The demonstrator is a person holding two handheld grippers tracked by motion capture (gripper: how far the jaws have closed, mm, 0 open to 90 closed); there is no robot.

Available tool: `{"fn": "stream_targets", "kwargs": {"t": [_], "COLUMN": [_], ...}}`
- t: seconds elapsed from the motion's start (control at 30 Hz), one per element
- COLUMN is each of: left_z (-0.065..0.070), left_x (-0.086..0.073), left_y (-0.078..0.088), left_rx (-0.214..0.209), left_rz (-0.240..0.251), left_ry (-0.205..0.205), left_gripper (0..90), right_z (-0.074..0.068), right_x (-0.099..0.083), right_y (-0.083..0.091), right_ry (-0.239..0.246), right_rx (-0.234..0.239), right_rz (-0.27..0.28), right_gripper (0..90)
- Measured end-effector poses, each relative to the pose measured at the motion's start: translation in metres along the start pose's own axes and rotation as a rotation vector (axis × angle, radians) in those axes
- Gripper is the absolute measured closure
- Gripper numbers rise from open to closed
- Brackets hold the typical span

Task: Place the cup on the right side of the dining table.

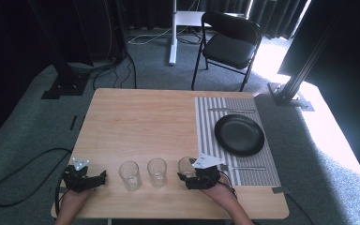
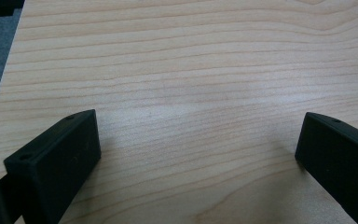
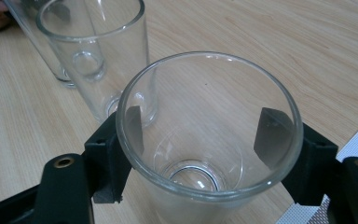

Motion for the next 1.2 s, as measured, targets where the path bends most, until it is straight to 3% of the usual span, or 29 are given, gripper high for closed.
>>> {"fn": "stream_targets", "kwargs": {"t": [0.67,1.2], "left_z": [0.0,0.0], "left_x": [0.0,0.0], "left_y": [0.0,0.0], "left_rx": [0.0,0.0], "left_rz": [0.003,0.001], "left_ry": [0.0,-0.002], "left_gripper": [0.2,0.3], "right_z": [0.023,0.043], "right_x": [0.009,0.017], "right_y": [0.015,0.014], "right_ry": [-0.022,-0.054], "right_rx": [-0.092,-0.148], "right_rz": [0.006,0.001], "right_gripper": [28.4,28.4]}}
Point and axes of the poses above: each handheld gripper's, and its own axes: y roughly backward along the jaws, x roughly out of its top, z roughly to its right, the point moved 1 cm from there along -y, roughly forward along the jaws, and after that the axes turned 4 degrees about -x, right-handed, at the moved point
